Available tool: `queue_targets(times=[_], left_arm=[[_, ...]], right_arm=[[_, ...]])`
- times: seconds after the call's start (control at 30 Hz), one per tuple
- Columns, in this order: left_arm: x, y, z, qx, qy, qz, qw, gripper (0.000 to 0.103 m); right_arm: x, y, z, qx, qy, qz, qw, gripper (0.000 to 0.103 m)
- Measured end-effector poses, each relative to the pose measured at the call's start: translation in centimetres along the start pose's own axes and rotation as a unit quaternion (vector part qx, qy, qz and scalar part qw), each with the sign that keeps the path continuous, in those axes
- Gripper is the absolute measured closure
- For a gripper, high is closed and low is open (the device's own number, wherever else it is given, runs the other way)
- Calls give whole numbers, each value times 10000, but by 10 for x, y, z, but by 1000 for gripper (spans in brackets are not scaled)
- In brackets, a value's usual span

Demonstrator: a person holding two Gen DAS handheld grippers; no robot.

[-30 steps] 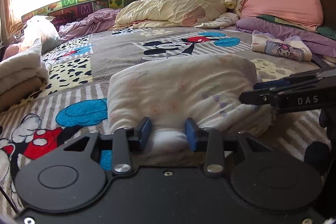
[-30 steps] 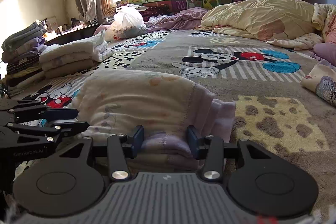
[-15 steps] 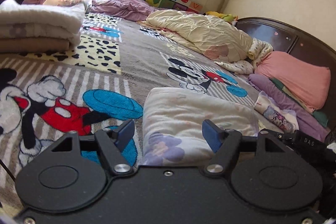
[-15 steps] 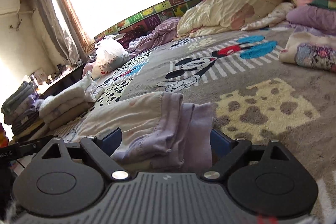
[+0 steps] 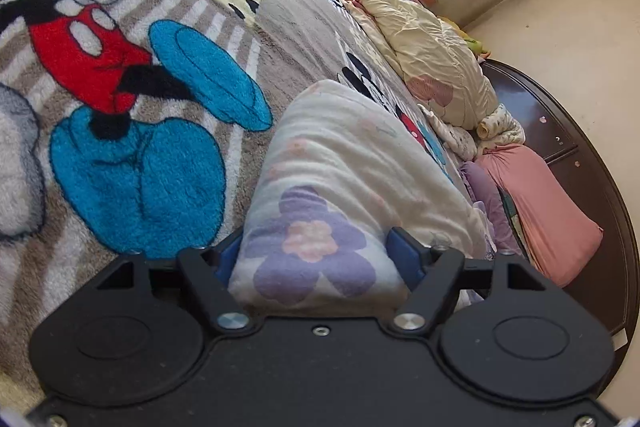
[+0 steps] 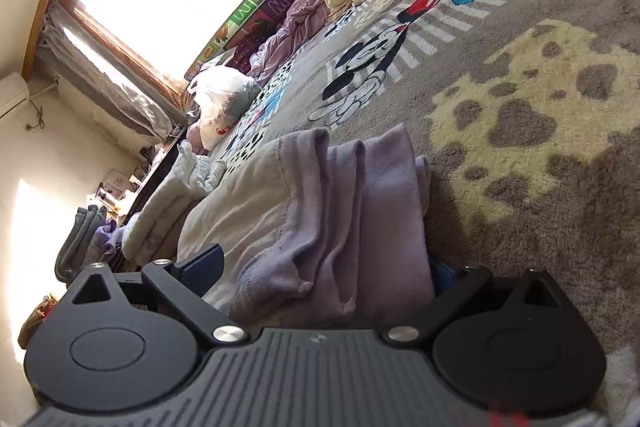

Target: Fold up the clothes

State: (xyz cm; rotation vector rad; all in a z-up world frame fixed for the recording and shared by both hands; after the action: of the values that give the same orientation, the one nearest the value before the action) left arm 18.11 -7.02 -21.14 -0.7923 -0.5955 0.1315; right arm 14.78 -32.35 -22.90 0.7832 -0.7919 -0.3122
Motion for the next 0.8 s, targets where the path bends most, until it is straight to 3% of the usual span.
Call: queue_targets(times=[0.1,0.27,0.37,0.5,0.57,0.63,0.67,0.73,0.8], left_arm=[[1,-2,-2,35,-11,32,10000,37],[3,-9,3,72,-59,61,9999,52],[7,-25,12,-109,-103,72,9999,53],[16,-61,16,-585,-64,-83,9982,52],[16,-78,3,-697,83,-296,9971,38],[9,-73,-19,-501,393,-363,9973,28],[4,-62,-28,-235,493,-270,9981,28],[-6,-43,-33,-28,515,-33,9987,28],[-14,-36,-29,-176,494,164,9985,28]], right_arm=[[1,0,-5,55,20,-31,10000,29],[0,-1,-1,155,-53,-30,9999,40],[3,7,11,279,-249,39,9993,47],[15,18,47,491,-771,11,9958,48],[20,18,69,405,-1059,-29,9935,48],[22,4,78,8,-1114,-196,9936,38],[20,-9,78,-249,-1032,-391,9936,26],[16,-36,77,-663,-855,-849,9905,25],[16,-47,79,-634,-825,-1091,9886,23]])
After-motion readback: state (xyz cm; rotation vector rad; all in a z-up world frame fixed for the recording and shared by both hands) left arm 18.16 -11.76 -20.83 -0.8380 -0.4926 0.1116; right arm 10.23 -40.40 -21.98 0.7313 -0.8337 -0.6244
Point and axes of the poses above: each gripper's, at about its wrist camera, not at the fingertips, and z roughly against the way its jaws point, y to its left, x to its top, the point moved 9 cm from there along -z, roughly the way its jaws point, and after that the axes turned 6 degrees about y, right-handed, at the moved point
